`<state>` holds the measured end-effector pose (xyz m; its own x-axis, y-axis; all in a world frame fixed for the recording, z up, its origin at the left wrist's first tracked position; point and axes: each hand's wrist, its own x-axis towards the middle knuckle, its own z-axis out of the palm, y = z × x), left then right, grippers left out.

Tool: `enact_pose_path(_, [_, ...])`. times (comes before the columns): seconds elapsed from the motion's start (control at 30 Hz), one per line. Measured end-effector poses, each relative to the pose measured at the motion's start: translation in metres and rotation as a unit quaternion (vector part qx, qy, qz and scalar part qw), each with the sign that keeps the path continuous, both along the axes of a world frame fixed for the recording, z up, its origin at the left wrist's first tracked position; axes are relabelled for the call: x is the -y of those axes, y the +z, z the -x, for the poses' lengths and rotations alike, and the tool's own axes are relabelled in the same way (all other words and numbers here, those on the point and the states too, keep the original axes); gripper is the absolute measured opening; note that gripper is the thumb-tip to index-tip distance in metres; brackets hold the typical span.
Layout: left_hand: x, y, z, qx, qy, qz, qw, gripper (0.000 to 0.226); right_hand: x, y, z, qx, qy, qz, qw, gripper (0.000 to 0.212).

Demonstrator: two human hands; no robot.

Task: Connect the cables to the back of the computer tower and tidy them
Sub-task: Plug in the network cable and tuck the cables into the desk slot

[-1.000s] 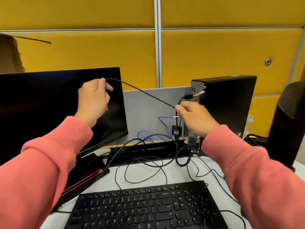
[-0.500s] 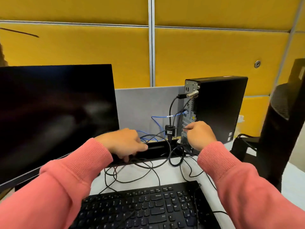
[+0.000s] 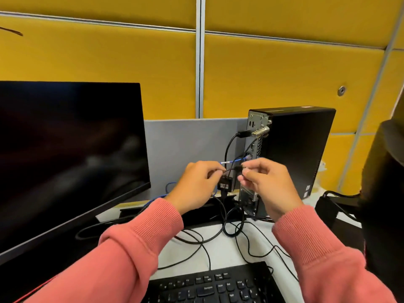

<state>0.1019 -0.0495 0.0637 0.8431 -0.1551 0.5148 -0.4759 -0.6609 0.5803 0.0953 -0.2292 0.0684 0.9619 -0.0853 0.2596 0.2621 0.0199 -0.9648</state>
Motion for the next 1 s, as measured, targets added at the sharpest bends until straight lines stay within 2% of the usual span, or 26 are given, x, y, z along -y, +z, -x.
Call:
enact_pose_path(0.17, [0.003,-0.022,-0.01,-0.068,0.009,0.011,0.998,0.018,-0.008,-0.035,-0.01,-0.054,-0.003,-0.066,0.996,0.012])
enact_pose_path(0.3, [0.013,-0.028,-0.022,-0.057,0.021,-0.01,0.998,0.012,-0.011,-0.048,-0.026,-0.087,-0.001,-0.08,0.993,0.014])
enact_pose_path(0.4, [0.026,-0.033,-0.036,-0.054,0.038,0.009,0.998,0.014,-0.006,-0.05,-0.035,-0.082,-0.017,-0.068,0.994,0.015])
enact_pose_path(0.43, [0.03,-0.035,-0.04,-0.056,0.042,0.018,0.997,0.015,-0.004,-0.05,-0.038,-0.073,-0.035,-0.044,0.996,0.014])
enact_pose_path(0.5, [0.04,-0.039,-0.048,-0.05,0.051,0.029,0.997,0.015,0.003,-0.046,-0.043,-0.032,-0.119,0.068,0.99,0.015])
enact_pose_path(0.57, [0.049,-0.04,-0.052,-0.025,0.07,0.025,0.997,0.013,0.009,-0.034,-0.047,0.047,-0.228,0.143,0.962,0.02])
enact_pose_path(0.63, [0.055,-0.042,-0.055,0.009,0.09,0.026,0.996,0.011,0.011,-0.017,-0.05,0.15,-0.303,0.114,0.934,0.028])
enact_pose_path(0.7, [0.062,-0.043,-0.058,0.044,0.107,0.023,0.993,0.011,0.012,0.001,-0.057,0.241,-0.342,0.033,0.908,0.035])
enact_pose_path(0.8, [0.072,-0.048,-0.067,0.087,0.144,0.014,0.986,0.013,0.009,0.022,-0.075,0.287,-0.349,-0.049,0.891,0.033])
enact_pose_path(0.93, [0.079,-0.055,-0.076,0.096,0.179,0.028,0.979,0.018,0.006,0.03,-0.105,0.253,-0.323,0.031,0.912,0.04])
enact_pose_path(1.0, [0.08,-0.058,-0.081,0.099,0.188,0.034,0.977,0.019,0.008,0.027,-0.116,0.266,-0.319,0.069,0.907,0.04])
